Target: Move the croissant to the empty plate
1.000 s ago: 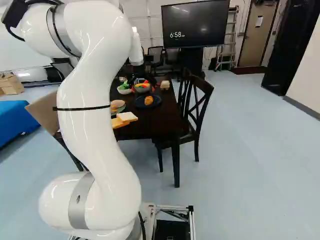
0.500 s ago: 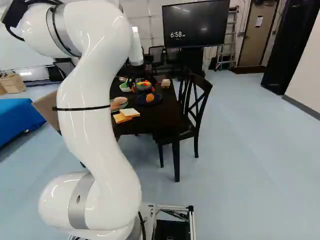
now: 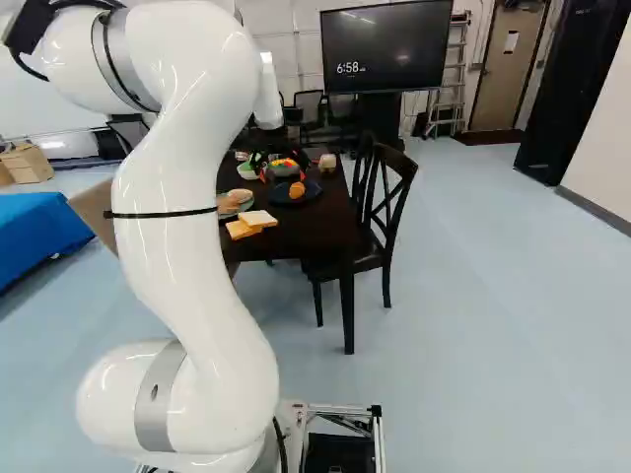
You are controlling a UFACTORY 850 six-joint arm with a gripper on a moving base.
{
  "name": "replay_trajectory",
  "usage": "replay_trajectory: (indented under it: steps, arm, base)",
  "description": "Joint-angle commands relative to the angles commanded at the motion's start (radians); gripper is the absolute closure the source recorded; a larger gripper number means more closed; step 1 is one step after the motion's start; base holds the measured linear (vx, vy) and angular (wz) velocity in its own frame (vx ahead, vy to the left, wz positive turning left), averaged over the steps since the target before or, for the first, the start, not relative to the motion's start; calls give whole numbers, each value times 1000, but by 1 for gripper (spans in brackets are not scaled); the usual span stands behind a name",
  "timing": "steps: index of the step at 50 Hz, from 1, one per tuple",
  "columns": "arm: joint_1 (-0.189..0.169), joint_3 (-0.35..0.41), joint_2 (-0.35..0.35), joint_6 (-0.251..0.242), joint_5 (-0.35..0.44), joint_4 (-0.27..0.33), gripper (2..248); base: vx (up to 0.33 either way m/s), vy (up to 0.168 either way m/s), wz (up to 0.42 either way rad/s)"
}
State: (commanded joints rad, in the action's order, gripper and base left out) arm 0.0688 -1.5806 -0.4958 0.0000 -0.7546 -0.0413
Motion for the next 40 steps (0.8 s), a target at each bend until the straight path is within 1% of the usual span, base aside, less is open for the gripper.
replay_trajectory:
  steps: [21,40]
  arm:
    - [0,6,3,0,7,0,3]
    - [-2,46,24,0,50,1,3]
  base:
    - [0,0,0]
    - [0,0,0]
